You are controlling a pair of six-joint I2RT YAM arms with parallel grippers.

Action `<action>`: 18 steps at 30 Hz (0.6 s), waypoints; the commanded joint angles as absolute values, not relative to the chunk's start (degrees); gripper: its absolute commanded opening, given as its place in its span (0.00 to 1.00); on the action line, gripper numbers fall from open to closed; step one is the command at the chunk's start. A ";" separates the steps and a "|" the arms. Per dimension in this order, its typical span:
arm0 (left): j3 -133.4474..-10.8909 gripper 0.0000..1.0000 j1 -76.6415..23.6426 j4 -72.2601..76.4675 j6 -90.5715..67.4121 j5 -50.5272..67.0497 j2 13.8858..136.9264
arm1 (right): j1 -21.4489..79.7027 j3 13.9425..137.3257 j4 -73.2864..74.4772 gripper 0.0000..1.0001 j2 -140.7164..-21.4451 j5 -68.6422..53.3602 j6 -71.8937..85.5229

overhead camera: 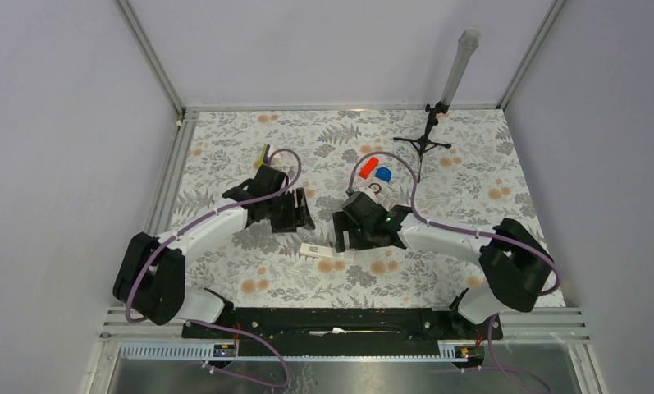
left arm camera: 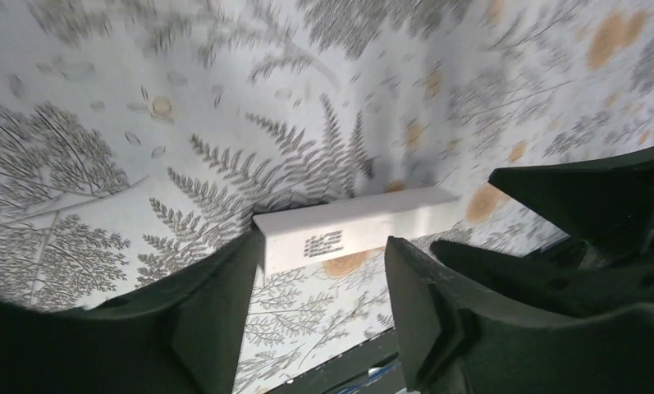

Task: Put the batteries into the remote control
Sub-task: Load the battery cover into the remote control, then adjust the remote control at the center of the board.

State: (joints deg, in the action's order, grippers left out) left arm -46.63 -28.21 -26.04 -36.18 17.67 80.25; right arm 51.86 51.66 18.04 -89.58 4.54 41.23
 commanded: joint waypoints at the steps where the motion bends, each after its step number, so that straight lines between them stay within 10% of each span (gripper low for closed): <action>1: -54.77 0.66 -28.17 -30.79 -33.22 8.97 76.01 | 52.30 53.97 11.90 0.94 -83.38 6.55 24.05; 7: -60.68 0.98 -25.70 -38.42 -32.67 -3.62 70.56 | 52.71 57.14 11.10 1.00 -88.71 -8.04 9.16; 18: -65.11 0.99 -13.08 -43.18 -33.07 -10.69 58.48 | 55.89 64.67 17.83 0.95 -100.84 -7.09 -6.22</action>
